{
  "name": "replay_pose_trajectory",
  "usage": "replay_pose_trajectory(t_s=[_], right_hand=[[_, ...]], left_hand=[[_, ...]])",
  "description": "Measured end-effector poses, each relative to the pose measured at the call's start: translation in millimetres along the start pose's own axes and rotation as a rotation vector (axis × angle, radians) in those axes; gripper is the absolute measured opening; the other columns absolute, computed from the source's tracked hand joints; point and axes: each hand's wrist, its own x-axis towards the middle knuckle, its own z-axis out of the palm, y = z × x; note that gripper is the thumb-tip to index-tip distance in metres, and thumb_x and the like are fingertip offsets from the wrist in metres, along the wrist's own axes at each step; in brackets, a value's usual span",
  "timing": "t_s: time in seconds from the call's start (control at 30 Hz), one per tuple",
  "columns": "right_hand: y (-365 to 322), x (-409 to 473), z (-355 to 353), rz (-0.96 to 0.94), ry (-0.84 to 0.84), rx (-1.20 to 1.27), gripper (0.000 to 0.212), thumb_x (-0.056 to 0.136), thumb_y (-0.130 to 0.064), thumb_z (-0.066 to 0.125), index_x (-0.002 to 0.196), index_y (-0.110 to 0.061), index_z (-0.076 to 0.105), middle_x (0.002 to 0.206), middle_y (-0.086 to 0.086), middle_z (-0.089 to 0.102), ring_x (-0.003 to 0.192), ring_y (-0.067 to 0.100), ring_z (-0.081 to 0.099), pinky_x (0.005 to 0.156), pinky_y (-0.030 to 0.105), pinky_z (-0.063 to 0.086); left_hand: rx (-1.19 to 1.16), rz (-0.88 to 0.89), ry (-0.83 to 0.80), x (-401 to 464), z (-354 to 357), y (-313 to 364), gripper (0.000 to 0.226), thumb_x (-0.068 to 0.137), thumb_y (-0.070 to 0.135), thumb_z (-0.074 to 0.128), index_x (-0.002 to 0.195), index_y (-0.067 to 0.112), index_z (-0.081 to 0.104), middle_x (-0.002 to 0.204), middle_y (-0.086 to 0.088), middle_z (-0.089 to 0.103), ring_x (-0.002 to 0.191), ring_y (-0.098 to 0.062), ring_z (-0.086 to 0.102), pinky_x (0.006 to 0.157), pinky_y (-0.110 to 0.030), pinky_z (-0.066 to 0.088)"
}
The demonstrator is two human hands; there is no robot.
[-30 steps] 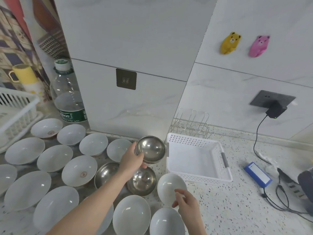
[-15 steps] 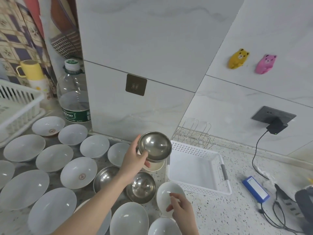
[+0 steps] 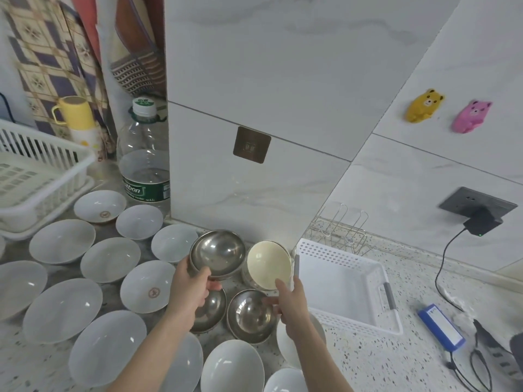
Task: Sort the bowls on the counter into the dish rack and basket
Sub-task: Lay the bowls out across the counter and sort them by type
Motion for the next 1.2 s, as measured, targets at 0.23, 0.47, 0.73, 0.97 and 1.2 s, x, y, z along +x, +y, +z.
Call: replay_pose_trajectory(t_s=[0.23, 0.47, 0.73, 0.97, 1.2], right_hand=[[-4.8, 1.8, 12.9, -0.02, 0.043, 0.022, 0.059, 0.089, -0.005, 0.047, 0.143, -0.027, 0.035, 0.12, 0.016, 0.062, 0.069, 0.022, 0.07, 0.039, 0.018, 0.041], [-11.9, 4.8, 17.7, -0.045, 0.081, -0.058, 0.061, 0.084, 0.003, 0.044, 0.133, -0.032, 0.033, 0.12, 0.008, 0.056, 0.084, 0.034, 0.071, 0.051, 0.025, 0.046], [-23.7, -0.8, 10.0, -0.047, 0.115, -0.164, 0.072, 0.089, -0.001, 0.039, 0.153, -0.017, 0.01, 0.116, 0.017, 0.064, 0.045, 0.003, 0.065, 0.05, 0.022, 0.04], [-31.2, -16.7, -11.0, -0.057, 0.142, -0.036, 0.071, 0.091, -0.005, 0.043, 0.153, -0.022, 0.014, 0.059, 0.004, 0.072, 0.063, 0.01, 0.06, 0.07, 0.03, 0.042], [-8.7, -41.1, -80.4, -0.091, 0.231, 0.108, 0.038, 0.086, -0.001, 0.047, 0.122, -0.012, 0.054, 0.055, 0.01, 0.069, 0.041, 0.01, 0.041, 0.045, 0.024, 0.035]], left_hand=[[-0.003, -0.083, 0.032, -3.8, -17.5, -10.0, 0.029, 0.092, 0.007, 0.052, 0.115, 0.024, 0.053, 0.07, -0.017, 0.071, 0.03, -0.005, 0.043, 0.031, -0.016, 0.024], [-0.022, -0.104, 0.012, -9.2, -13.5, -12.2, 0.031, 0.093, 0.005, 0.049, 0.12, 0.019, 0.05, 0.079, -0.021, 0.067, 0.028, -0.005, 0.046, 0.03, -0.016, 0.024], [-0.035, -0.116, -0.014, -15.4, -9.9, -9.3, 0.031, 0.093, 0.005, 0.048, 0.12, 0.02, 0.051, 0.088, -0.024, 0.067, 0.029, -0.004, 0.047, 0.032, -0.013, 0.027], [-0.051, -0.12, 0.015, -16.9, -7.9, -12.3, 0.032, 0.092, 0.004, 0.049, 0.121, 0.018, 0.051, 0.079, -0.022, 0.068, 0.031, -0.004, 0.047, 0.031, -0.014, 0.026], [-0.014, -0.065, -0.001, -32.2, 15.3, -11.9, 0.03, 0.09, 0.001, 0.049, 0.115, 0.015, 0.054, 0.069, -0.022, 0.066, 0.028, -0.005, 0.039, 0.031, -0.014, 0.023]])
